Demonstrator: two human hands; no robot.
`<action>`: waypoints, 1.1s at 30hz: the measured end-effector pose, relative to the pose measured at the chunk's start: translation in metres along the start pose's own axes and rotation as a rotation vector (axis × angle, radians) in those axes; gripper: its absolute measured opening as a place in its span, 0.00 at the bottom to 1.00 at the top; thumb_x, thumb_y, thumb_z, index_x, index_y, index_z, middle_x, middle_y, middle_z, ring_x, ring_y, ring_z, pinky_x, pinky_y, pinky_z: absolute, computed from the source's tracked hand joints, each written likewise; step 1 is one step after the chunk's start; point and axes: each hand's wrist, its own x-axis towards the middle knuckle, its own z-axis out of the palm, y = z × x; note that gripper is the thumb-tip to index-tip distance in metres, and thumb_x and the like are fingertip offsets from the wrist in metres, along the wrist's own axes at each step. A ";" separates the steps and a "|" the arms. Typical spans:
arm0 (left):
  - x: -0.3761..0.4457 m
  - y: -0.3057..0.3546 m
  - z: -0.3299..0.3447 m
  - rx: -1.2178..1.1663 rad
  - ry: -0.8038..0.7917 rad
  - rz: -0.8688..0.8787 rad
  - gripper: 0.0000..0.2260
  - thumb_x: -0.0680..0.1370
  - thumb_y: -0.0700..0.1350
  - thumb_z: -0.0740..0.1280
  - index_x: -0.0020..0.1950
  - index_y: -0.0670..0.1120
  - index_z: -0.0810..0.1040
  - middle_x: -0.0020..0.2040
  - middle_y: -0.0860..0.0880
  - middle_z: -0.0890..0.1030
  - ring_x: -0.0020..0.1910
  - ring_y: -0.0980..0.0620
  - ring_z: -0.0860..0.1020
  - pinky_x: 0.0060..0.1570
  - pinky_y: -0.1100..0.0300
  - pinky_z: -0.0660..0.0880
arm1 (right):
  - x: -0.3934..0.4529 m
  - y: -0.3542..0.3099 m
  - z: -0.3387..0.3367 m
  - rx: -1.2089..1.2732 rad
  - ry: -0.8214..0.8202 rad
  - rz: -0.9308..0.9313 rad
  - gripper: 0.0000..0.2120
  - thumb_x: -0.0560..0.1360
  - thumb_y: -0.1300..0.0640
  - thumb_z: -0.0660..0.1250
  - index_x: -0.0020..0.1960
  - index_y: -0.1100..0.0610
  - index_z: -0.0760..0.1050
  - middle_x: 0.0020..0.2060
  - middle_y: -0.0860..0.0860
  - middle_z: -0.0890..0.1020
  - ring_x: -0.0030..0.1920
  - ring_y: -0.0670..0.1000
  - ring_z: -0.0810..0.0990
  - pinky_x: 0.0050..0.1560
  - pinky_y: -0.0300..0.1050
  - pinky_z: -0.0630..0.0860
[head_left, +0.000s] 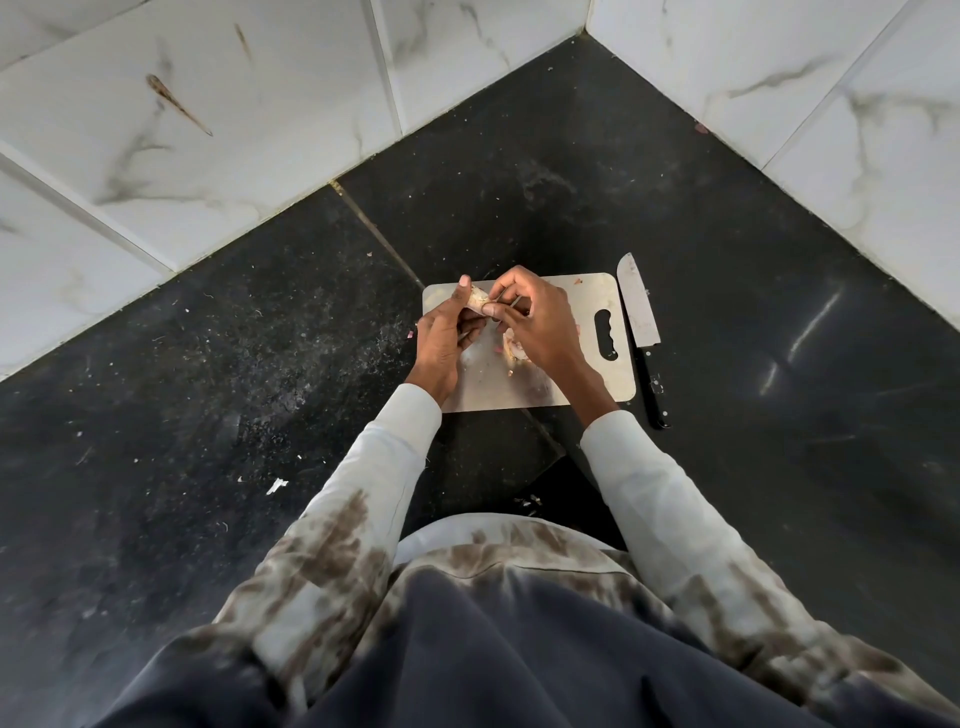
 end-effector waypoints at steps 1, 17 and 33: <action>0.000 0.000 0.000 -0.004 0.005 -0.002 0.15 0.82 0.57 0.71 0.47 0.47 0.88 0.47 0.47 0.89 0.52 0.50 0.86 0.72 0.47 0.77 | 0.000 -0.001 0.000 -0.003 -0.005 0.008 0.08 0.79 0.53 0.75 0.55 0.52 0.80 0.47 0.47 0.86 0.40 0.38 0.83 0.41 0.28 0.74; 0.003 -0.001 -0.002 0.026 0.006 -0.005 0.16 0.81 0.58 0.72 0.50 0.46 0.88 0.46 0.48 0.89 0.50 0.52 0.85 0.69 0.51 0.79 | 0.002 -0.003 -0.005 -0.001 -0.108 -0.067 0.07 0.81 0.54 0.72 0.56 0.53 0.78 0.48 0.45 0.83 0.41 0.39 0.83 0.39 0.26 0.77; 0.003 -0.009 0.007 -0.151 0.070 -0.131 0.19 0.81 0.57 0.74 0.56 0.40 0.86 0.46 0.43 0.89 0.45 0.50 0.89 0.60 0.53 0.84 | 0.002 0.004 0.012 -0.153 -0.031 -0.209 0.04 0.82 0.62 0.64 0.56 0.59 0.74 0.51 0.55 0.80 0.52 0.48 0.77 0.51 0.40 0.74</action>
